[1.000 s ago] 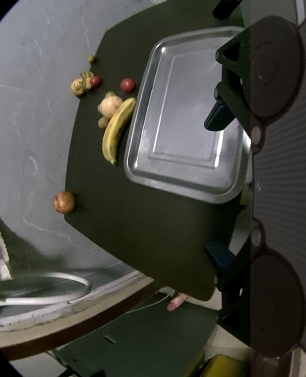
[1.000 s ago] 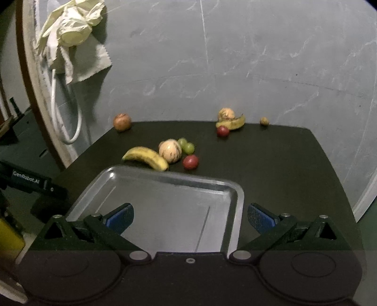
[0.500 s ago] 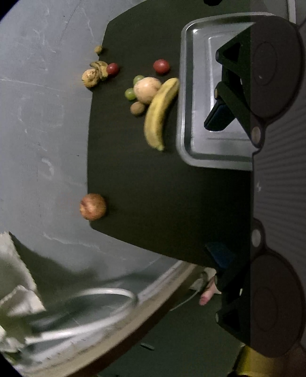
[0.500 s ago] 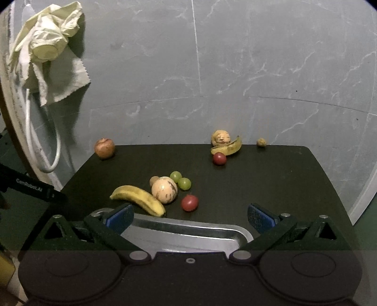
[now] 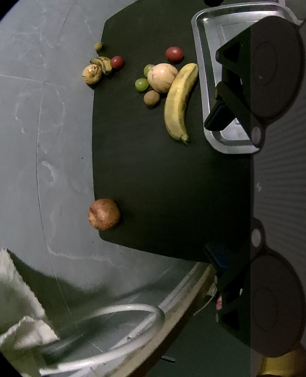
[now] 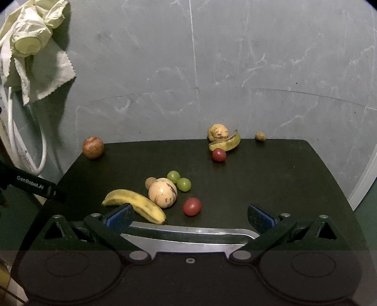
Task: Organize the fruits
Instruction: 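Reach the left tool to the banana while the right tool reaches the red tomato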
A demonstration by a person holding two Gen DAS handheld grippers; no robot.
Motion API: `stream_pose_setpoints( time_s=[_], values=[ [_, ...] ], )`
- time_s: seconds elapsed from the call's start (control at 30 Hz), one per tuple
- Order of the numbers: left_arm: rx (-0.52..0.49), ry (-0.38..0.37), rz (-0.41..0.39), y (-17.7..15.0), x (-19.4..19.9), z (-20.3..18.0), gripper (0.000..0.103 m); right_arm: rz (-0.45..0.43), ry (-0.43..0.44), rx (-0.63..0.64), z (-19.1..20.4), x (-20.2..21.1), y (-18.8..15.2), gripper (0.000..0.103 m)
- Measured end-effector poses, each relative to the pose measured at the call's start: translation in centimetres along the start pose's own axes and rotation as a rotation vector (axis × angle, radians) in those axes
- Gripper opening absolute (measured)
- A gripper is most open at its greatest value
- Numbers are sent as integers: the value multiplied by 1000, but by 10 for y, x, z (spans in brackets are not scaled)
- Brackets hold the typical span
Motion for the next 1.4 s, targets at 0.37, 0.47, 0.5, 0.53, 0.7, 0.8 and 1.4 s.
stream_pose_setpoints(
  time_s=[0.37, 0.47, 0.5, 0.53, 0.7, 0.8, 1.4],
  values=[
    [-118, -29, -15, 15, -15, -12, 102, 71, -26, 39, -9, -23, 4, 102],
    [-213, -41, -63, 22, -18, -21, 102, 81, -8, 43, -19, -29, 7, 102],
    [-245, -49, -80, 24, -18, -24, 102, 84, 2, 44, -22, -32, 9, 102],
    [-275, -59, -95, 26, -19, -27, 102, 90, 14, 44, -26, -36, 10, 102],
    [-428, -90, -128, 36, -27, -50, 102, 110, 44, 82, -36, -52, 19, 96],
    [-522, -104, -154, 41, -31, -65, 102, 131, 68, 109, -40, -65, 24, 91],
    [-905, -113, -191, 54, -66, -118, 88, 213, 183, 213, -28, -113, 35, 59]
  ],
)
Point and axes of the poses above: each gripper's, at about its wrist camera, not at the fingertips, and x roughly against the way its jaws point, z to its left, y to its top, the point moved 7 cm from there along -x, roughly the way its jaws point, and after that the axes turned 14 degrees about z, right-handed, at the moved point
